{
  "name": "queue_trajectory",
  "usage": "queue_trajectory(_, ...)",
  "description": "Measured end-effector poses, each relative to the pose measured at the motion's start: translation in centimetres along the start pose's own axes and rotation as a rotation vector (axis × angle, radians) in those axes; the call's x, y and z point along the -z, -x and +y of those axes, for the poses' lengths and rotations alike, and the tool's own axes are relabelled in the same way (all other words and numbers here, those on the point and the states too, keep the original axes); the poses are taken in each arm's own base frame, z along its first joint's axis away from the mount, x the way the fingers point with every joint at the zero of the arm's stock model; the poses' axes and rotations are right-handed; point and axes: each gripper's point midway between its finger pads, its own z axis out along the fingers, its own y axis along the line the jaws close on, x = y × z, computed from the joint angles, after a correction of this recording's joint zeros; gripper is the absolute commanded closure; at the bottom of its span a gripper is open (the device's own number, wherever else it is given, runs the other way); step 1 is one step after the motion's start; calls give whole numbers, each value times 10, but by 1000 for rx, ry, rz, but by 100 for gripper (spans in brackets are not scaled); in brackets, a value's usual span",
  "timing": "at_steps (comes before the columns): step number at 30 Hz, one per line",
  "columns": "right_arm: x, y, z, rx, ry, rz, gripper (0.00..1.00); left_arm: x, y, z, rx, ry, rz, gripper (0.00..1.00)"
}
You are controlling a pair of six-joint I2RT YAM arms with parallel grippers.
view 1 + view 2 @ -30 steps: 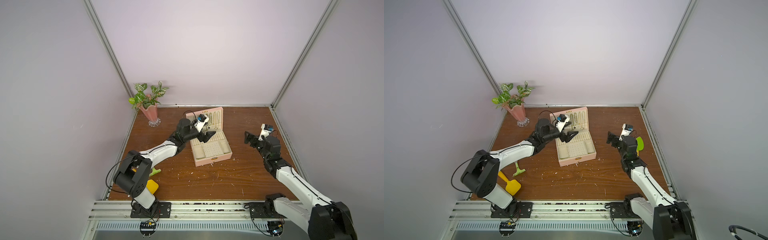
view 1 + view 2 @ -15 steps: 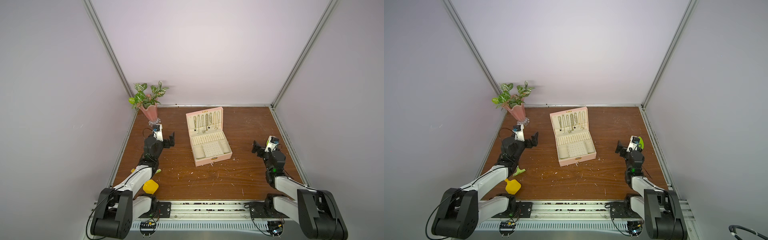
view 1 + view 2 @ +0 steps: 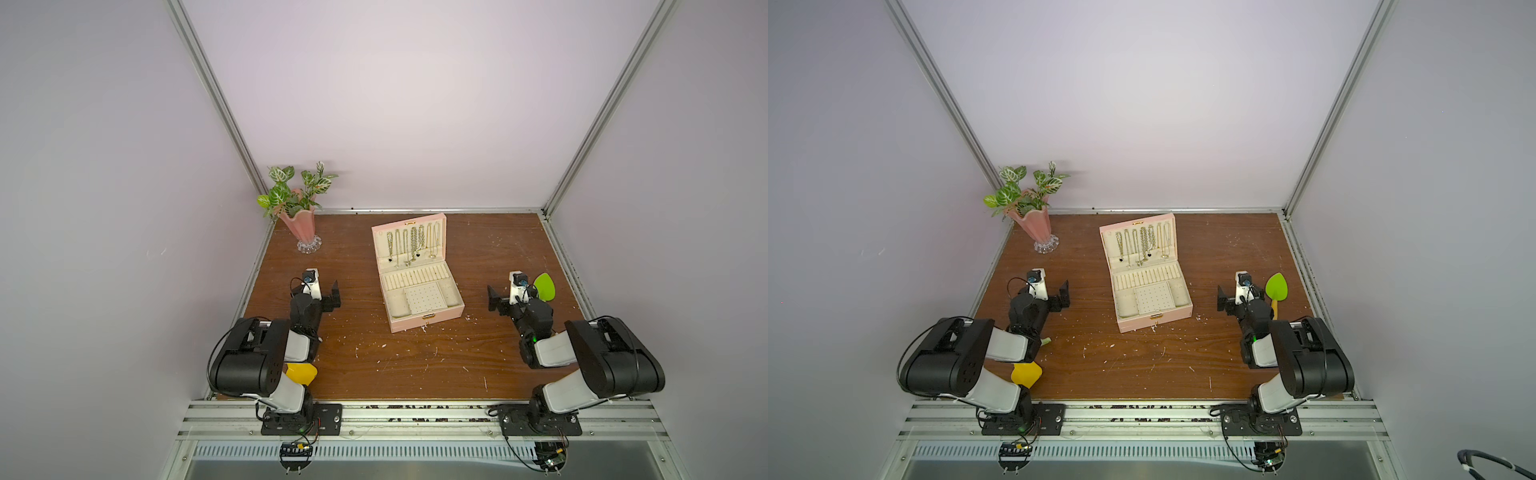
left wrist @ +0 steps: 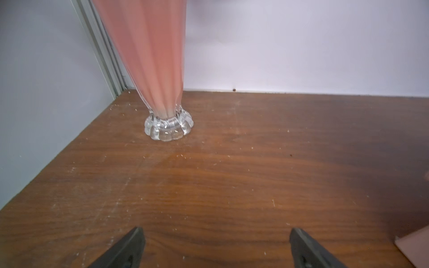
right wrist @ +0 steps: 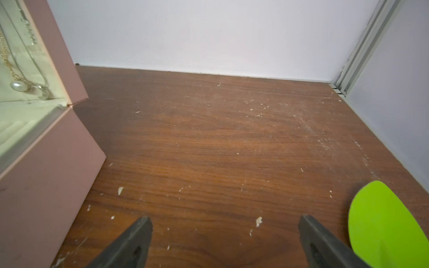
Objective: Put jewelry chain into jewelry box
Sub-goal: Reset both arms
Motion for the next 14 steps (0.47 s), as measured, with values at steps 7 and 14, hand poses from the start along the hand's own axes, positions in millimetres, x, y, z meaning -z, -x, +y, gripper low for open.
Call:
queue_trajectory(7, -4, 13, -9, 0, -47, -41, 0, 0, 9, 0, 3, 0, -38, 1)
queue_trajectory(14, -4, 12, -12, -1, -48, -34, 0, 0, 12, 0, 3, 0, -48, 1)
